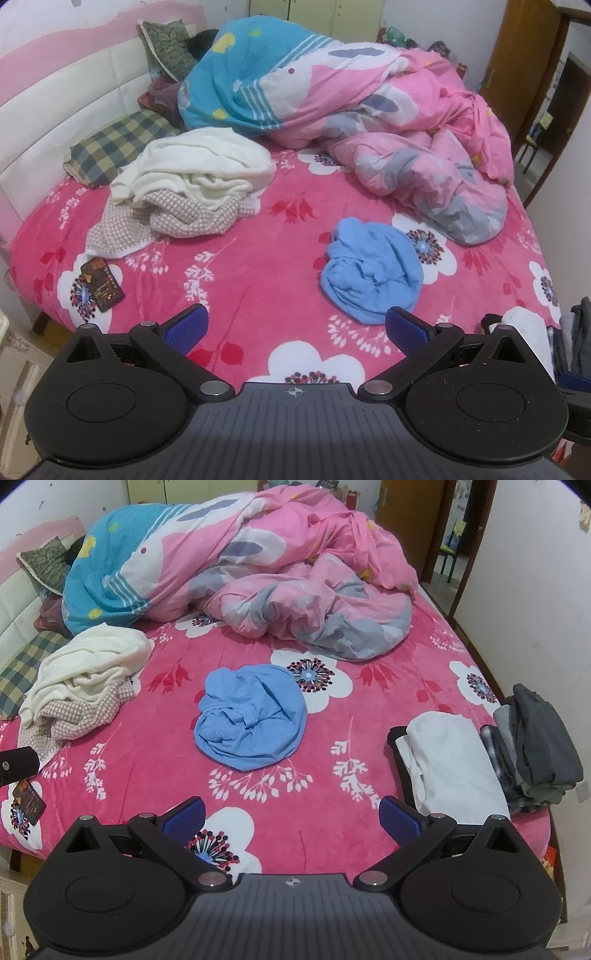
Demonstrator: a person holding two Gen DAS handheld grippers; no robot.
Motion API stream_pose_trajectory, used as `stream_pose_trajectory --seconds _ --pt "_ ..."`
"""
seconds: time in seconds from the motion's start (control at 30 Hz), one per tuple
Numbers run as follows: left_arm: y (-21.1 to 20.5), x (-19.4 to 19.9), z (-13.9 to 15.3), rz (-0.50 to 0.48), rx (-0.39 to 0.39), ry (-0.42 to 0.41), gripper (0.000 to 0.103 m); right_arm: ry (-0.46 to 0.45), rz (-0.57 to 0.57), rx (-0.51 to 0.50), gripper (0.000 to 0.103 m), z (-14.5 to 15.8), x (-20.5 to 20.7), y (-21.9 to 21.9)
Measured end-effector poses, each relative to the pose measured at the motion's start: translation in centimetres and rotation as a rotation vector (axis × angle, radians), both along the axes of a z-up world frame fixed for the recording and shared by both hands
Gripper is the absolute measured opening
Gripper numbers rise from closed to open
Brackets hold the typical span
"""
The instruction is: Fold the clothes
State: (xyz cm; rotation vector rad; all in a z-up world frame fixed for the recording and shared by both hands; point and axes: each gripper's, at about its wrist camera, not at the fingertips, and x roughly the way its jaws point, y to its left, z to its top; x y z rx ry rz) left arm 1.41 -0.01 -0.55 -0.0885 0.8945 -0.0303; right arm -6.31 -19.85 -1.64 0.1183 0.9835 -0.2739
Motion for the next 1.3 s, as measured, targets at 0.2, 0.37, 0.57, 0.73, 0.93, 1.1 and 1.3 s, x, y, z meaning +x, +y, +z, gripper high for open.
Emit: stream_pose_trajectory --seconds 0.2,0.37,0.57,0.73,0.93,1.1,1.3 --pt "-0.3 -0.2 -0.1 0.006 0.011 -0.001 0.103 -0.002 0.010 0.002 0.102 -0.1 -0.2 -0.2" --pt "-0.6 -0.2 -0.1 0.019 0.017 0.003 0.103 0.001 0.019 0.007 0.102 0.1 0.5 -0.6" --pt "-1.1 0.0 -0.2 0.026 0.028 0.005 0.103 0.001 0.027 0.015 0.102 -0.1 0.9 -1.5" --pt "-1.7 0.3 -0.3 0.031 0.036 0.007 0.103 0.001 0.034 0.021 0.102 -0.2 1.2 -2.3" --pt "-3.1 0.8 -0.6 0.039 0.046 0.018 0.103 0.002 0.042 0.026 0.102 -0.4 2.1 -3.1" --pt "-4.0 1.4 -0.7 0.051 0.049 0.012 0.103 0.005 0.051 0.036 0.102 -0.8 3.1 -4.3" --pt "-3.8 2.3 -1.3 0.109 -0.013 -0.075 0.103 -0.059 0.069 0.053 0.103 -1.9 3.8 -6.3"
